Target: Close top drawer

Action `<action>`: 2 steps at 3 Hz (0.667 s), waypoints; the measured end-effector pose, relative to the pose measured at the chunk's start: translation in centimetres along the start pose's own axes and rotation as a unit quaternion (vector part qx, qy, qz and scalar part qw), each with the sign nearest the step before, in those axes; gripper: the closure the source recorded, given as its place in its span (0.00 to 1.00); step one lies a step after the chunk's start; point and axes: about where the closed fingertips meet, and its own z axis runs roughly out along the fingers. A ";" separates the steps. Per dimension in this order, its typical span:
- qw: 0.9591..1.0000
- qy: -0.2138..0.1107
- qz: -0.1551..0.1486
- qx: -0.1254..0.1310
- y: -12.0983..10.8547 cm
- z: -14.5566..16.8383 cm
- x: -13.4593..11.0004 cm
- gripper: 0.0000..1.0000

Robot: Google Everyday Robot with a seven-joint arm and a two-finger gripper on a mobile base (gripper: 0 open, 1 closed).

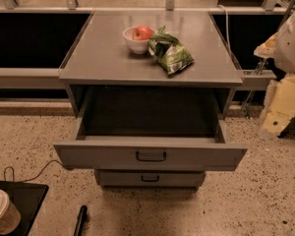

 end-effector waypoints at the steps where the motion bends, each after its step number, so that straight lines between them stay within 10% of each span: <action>1: 1.000 0.000 0.000 0.000 0.0 0.0 0.0 0.00; 2: 1.000 -0.013 0.011 0.000 0.2 1.2 1.4 0.00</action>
Offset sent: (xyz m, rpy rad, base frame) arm -0.0040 -0.0289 -0.0419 0.0795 0.0068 -0.0346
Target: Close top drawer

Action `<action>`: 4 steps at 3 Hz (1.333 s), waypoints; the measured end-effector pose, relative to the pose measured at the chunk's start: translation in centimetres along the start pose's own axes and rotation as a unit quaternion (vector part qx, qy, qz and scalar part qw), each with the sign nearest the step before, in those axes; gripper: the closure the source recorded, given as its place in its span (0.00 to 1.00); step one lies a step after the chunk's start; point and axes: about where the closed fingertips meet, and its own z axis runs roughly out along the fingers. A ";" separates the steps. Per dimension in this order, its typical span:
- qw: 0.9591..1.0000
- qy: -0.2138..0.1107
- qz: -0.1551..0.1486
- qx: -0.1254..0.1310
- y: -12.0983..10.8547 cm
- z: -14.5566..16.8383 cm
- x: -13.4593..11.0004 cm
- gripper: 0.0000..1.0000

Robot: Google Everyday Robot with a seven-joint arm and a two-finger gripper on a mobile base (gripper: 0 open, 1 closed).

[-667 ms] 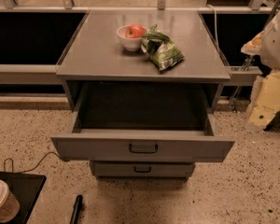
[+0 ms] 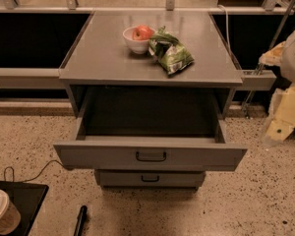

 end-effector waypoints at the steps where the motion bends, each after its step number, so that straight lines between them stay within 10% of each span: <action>1: 0.999 -0.038 0.024 -0.027 1.0 4.4 3.3 0.00; 2: 0.991 -0.093 0.048 -0.081 2.7 10.3 5.9 0.00; 4: 0.957 -0.208 0.040 -0.198 6.0 20.2 5.6 0.00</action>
Offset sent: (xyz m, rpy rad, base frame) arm -0.0106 -0.0450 -0.1989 0.4299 0.2281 0.0047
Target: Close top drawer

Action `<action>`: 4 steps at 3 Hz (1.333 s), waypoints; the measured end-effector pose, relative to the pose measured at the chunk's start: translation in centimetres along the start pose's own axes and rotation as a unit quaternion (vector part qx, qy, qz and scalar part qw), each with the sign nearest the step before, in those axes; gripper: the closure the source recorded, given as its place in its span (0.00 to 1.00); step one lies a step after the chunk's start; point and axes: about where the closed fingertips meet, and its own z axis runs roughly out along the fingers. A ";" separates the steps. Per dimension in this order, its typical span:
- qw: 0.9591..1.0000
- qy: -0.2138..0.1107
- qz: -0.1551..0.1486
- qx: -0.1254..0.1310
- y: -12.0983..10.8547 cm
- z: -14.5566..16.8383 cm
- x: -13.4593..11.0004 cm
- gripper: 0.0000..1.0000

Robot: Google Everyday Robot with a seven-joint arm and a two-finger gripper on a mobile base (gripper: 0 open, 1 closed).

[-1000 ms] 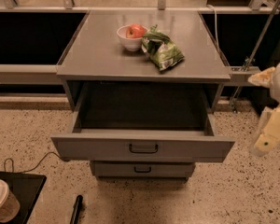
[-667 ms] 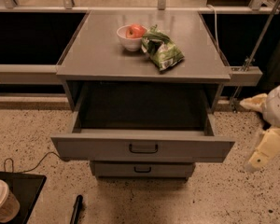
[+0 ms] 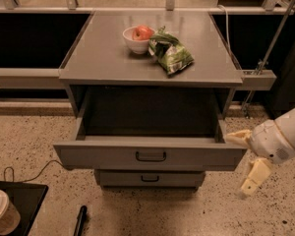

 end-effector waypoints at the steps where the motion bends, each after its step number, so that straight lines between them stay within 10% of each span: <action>1: 0.999 -0.037 -0.008 -0.034 -0.2 2.4 0.4 0.00; 4: 0.997 -0.035 -0.028 -0.069 3.7 2.7 -1.7 0.00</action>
Offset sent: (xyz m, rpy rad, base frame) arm -0.0254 0.0309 0.0009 0.1359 0.0258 0.1109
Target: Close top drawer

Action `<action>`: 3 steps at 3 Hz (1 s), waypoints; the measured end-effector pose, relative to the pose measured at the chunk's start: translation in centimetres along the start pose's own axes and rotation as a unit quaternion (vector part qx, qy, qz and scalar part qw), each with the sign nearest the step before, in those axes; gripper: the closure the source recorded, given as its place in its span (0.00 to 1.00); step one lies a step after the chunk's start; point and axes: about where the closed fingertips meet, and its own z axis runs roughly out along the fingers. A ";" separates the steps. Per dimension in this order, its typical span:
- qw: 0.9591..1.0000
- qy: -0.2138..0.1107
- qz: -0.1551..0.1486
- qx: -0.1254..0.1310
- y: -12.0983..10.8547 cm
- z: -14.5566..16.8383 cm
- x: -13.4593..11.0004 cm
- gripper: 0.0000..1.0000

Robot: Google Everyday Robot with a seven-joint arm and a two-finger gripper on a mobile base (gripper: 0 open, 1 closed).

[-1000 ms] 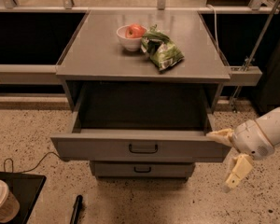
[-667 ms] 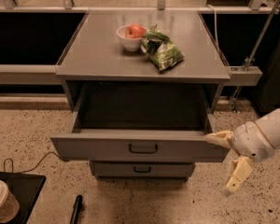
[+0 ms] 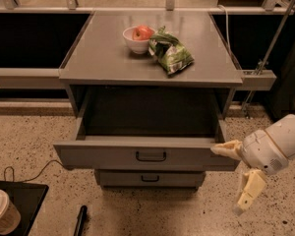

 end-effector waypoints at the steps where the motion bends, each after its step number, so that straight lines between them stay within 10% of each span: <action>1: 1.000 -0.004 0.017 -0.010 0.5 0.6 1.1 0.00; 3: 0.996 -0.063 0.058 0.021 -2.8 0.2 5.8 0.00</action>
Offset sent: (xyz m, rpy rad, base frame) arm 0.0042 -0.0552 -0.0525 0.1601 0.0903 -0.1779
